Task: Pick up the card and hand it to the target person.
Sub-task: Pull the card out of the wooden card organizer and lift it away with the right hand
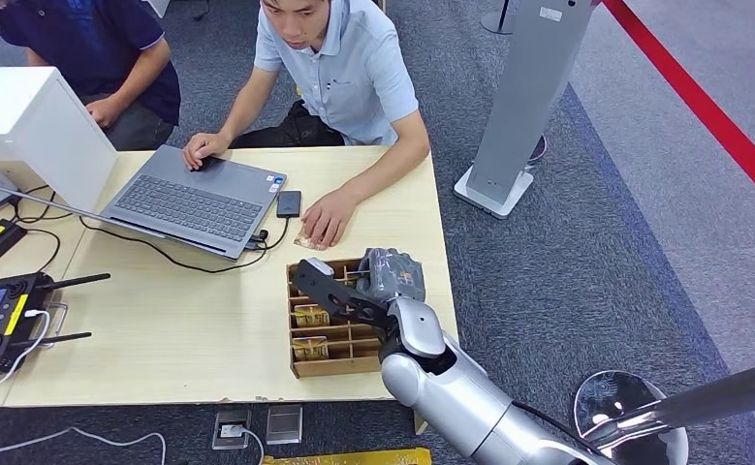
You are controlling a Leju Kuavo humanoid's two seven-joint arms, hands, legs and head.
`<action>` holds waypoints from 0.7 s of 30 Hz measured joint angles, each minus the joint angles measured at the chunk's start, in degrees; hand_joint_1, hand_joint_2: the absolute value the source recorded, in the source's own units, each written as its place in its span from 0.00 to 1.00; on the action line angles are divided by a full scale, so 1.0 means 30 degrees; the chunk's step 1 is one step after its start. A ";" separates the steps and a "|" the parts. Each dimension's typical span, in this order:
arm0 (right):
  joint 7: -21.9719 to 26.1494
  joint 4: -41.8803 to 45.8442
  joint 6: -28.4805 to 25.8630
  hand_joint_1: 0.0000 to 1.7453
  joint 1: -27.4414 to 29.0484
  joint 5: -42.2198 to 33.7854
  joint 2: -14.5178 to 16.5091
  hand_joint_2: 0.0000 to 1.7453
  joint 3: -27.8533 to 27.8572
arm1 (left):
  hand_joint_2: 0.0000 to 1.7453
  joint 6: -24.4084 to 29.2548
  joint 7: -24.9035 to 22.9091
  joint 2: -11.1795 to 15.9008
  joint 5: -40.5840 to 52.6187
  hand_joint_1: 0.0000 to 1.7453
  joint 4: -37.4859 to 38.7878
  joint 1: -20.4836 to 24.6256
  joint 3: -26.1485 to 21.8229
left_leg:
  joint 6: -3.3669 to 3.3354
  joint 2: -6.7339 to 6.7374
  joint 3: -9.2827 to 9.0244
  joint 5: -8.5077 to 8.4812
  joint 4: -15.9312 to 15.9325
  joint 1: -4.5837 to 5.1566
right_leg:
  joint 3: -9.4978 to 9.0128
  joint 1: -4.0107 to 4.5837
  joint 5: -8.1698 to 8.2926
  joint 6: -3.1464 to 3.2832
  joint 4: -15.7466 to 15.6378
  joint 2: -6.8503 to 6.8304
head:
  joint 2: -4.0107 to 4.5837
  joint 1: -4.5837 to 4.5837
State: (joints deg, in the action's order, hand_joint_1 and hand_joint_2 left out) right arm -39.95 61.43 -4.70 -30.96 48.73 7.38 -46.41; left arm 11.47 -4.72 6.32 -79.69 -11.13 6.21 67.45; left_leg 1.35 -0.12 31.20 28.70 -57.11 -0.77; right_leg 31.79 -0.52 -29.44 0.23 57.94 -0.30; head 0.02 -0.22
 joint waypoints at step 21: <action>0.0774 0.5222 -0.2224 0.77 0.0552 -0.0486 -0.1434 1.00 -0.0246 | 0.00 0.0169 0.0109 0.0000 -0.0219 0.00 0.0000 -0.0068 0.0002 | 0.0000 0.0002 -0.0001 0.0001 -0.0003 0.0001 | 0.0009 -0.0001 0.0000 0.0000 -0.0004 0.0003 | 0.0000 0.0002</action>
State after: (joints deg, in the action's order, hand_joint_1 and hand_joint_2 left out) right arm -37.63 77.10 -11.38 -29.30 47.27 3.08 -47.15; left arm 11.98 -4.39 6.32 -80.35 -11.13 6.00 67.46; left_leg 1.35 -0.11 31.20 28.70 -57.12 -0.77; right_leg 31.81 -0.53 -29.44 0.23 57.93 -0.29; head 0.02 -0.21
